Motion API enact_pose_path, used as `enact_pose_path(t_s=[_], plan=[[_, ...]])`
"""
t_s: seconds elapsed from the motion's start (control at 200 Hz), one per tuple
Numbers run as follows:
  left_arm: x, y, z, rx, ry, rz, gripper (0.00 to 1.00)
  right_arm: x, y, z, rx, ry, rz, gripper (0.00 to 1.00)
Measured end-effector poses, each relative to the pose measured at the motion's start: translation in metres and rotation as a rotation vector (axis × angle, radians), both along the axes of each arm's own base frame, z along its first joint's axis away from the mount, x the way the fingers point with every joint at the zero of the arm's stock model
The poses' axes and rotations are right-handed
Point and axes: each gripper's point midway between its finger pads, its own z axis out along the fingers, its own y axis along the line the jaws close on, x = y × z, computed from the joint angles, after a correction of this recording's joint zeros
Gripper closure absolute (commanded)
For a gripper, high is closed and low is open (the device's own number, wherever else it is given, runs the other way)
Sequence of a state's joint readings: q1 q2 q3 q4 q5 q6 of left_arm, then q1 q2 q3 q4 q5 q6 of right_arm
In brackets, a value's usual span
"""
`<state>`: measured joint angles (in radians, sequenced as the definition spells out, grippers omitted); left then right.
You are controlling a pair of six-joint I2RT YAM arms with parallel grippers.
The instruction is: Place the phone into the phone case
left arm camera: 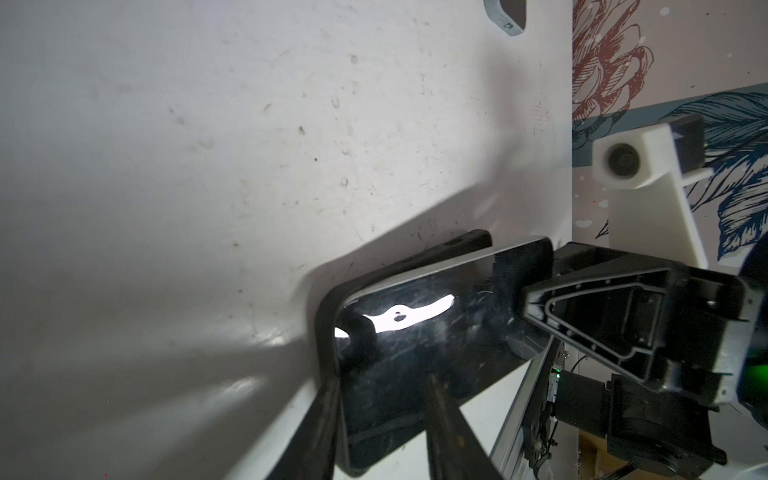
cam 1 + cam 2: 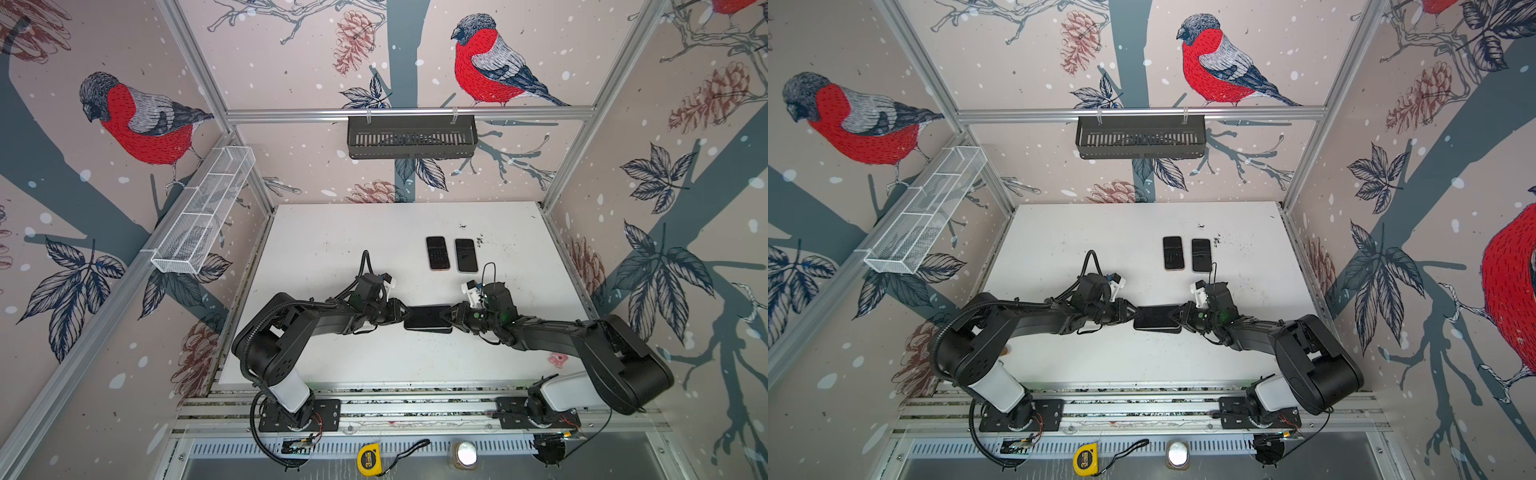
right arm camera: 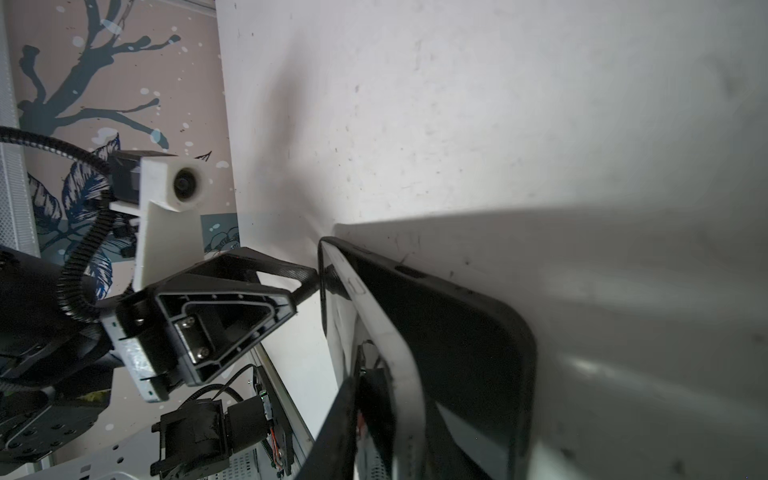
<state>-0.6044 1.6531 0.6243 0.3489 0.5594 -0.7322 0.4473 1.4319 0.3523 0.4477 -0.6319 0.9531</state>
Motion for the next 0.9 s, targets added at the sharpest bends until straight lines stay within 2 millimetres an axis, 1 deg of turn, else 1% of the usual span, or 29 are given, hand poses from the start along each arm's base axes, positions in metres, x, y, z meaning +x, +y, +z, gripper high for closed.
enact_pose_path(t_s=[0.18, 0.28, 0.47, 0.66, 0.771, 0.901], plan=[[-0.001, -0.001, 0.002, -0.007, -0.001, -0.013, 0.64, 0.000, -0.001, 0.000, -0.024, 0.005, 0.010, 0.60], [-0.001, -0.001, 0.002, -0.007, -0.002, -0.013, 0.64, 0.005, -0.001, 0.005, -0.048, -0.019, 0.018, 0.58], [-0.001, 0.001, 0.006, 0.003, -0.019, -0.017, 0.64, 0.015, -0.009, 0.012, -0.121, -0.065, 0.019, 0.56], [0.004, 0.006, 0.010, 0.048, -0.047, -0.008, 0.64, 0.017, -0.020, 0.008, -0.187, -0.072, 0.012, 0.56], [0.004, 0.009, 0.007, 0.086, -0.052, -0.010, 0.64, 0.016, -0.024, 0.006, -0.199, -0.075, 0.013, 0.56], [-0.001, 0.011, 0.000, 0.124, -0.044, -0.017, 0.70, 0.014, -0.026, 0.004, -0.204, -0.070, 0.013, 0.58]])
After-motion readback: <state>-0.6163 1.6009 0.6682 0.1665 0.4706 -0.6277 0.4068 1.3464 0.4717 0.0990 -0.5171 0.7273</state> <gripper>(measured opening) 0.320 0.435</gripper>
